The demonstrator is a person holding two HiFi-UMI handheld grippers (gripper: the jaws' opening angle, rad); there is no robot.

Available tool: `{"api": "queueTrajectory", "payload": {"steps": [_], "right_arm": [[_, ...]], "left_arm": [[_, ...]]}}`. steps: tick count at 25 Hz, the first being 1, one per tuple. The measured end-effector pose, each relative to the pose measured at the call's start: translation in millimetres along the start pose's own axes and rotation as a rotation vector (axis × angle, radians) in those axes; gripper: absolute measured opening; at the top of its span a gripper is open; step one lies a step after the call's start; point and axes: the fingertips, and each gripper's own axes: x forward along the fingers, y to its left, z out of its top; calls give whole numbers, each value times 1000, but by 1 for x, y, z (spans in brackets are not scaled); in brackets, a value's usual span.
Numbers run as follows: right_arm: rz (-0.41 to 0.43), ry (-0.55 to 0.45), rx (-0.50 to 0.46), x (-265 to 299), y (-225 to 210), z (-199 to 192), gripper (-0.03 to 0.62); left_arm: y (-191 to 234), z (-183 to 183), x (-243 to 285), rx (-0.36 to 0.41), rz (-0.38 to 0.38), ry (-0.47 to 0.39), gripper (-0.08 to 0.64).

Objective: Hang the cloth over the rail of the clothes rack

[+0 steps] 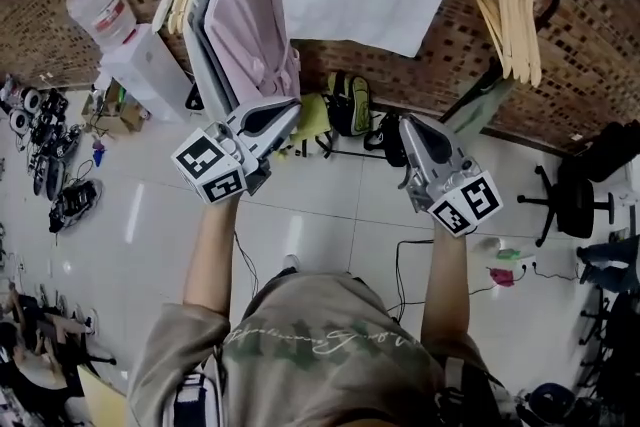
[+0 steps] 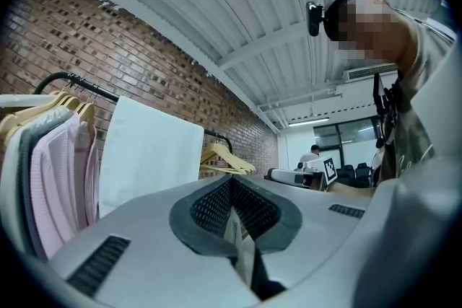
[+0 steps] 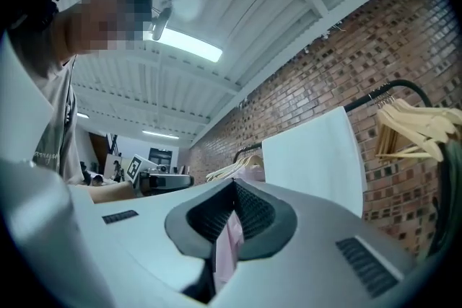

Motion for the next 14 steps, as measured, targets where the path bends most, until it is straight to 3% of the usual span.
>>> {"api": "queueTrajectory", "payload": {"steps": [14], "right_arm": [[-7, 28, -16, 1, 21, -9, 9]], "left_arm": [[-13, -5, -8, -7, -44, 8, 6]]}}
